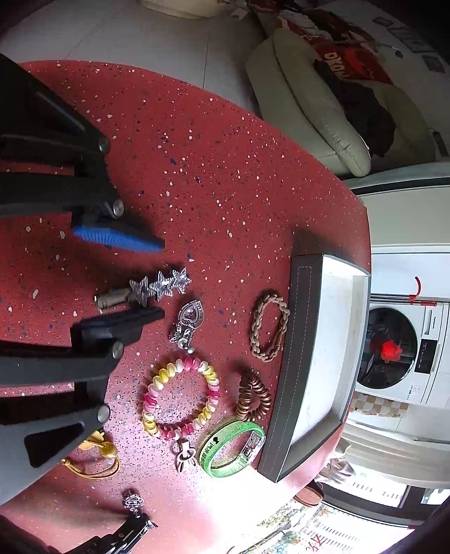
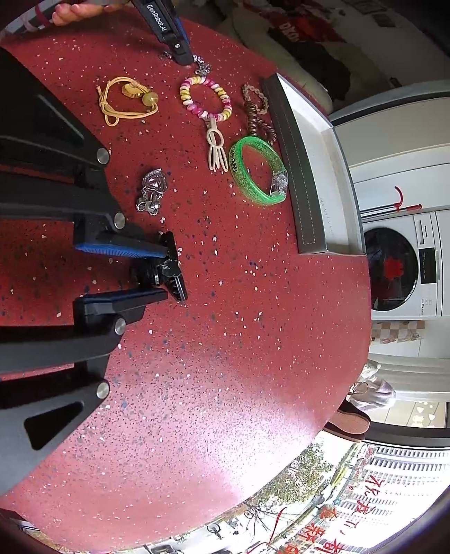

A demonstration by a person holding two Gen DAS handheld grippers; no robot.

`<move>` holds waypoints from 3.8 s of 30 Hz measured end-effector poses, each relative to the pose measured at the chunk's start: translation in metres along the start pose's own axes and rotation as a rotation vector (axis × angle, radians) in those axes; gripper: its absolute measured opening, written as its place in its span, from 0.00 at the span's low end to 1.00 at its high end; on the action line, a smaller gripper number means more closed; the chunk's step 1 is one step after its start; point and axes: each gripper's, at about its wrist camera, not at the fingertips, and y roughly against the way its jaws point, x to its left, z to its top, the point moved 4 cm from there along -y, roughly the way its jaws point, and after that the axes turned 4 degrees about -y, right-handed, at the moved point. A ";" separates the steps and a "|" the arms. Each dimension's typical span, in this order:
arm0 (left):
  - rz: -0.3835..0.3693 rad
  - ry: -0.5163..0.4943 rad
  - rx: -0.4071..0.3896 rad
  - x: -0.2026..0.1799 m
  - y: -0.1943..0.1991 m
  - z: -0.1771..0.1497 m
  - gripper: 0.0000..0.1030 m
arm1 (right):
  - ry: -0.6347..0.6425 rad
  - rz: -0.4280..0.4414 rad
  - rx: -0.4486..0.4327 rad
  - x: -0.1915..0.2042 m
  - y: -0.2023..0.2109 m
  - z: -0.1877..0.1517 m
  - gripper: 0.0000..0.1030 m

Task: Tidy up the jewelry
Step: 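Grasp the black claw clip with the right tool while the left tool grasps the silver star clip, then carry both clips into the grey tray and open both tools, then grasp a silver heart pendant with the right tool while the left tool grasps another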

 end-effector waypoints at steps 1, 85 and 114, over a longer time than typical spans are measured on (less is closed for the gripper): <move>-0.011 -0.003 -0.001 0.002 0.001 0.000 0.34 | -0.004 0.003 -0.002 0.000 0.001 0.000 0.19; -0.083 -0.131 -0.164 -0.020 -0.052 0.202 1.00 | -0.066 0.328 -0.001 0.075 -0.047 0.191 0.87; -0.089 -0.125 -0.004 0.009 -0.007 0.015 1.00 | -0.042 0.050 0.077 0.024 0.003 0.013 1.00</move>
